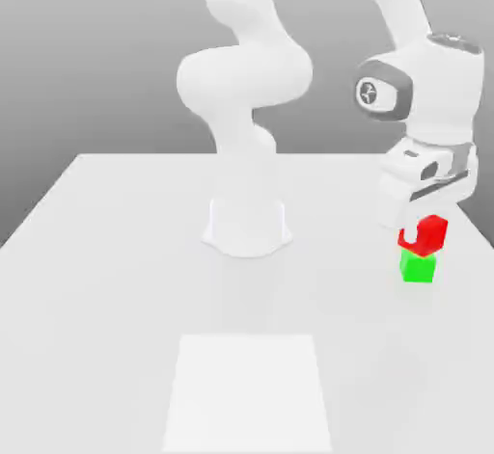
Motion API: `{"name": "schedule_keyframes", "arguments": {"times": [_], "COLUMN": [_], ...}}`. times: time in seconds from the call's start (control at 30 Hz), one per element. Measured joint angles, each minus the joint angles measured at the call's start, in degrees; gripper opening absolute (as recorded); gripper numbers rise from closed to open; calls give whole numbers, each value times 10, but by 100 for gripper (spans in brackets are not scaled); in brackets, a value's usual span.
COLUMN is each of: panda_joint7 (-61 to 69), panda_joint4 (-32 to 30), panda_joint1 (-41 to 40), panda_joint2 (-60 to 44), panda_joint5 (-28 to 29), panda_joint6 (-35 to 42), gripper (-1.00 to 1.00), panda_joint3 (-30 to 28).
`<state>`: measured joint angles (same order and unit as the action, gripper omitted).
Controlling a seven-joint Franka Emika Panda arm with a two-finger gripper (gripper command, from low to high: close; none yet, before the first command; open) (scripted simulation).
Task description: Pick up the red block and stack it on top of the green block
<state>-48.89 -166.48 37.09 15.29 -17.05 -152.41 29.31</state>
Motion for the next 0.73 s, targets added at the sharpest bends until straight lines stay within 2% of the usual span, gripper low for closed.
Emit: {"name": "schedule_keyframes", "arguments": {"times": [0.07,0.13,0.43,0.73], "panda_joint7": [1,-13,-100,-181], "panda_joint4": [-4,-6,-8,-5], "panda_joint1": [30,24,-49,-89], "panda_joint2": [3,-8,-77,-139], "panda_joint5": [-2,18,146,263], "panda_joint6": [0,-8,-55,-93], "gripper": [-100,-100,-100,-100], "panda_joint3": [23,36,77,82]}}
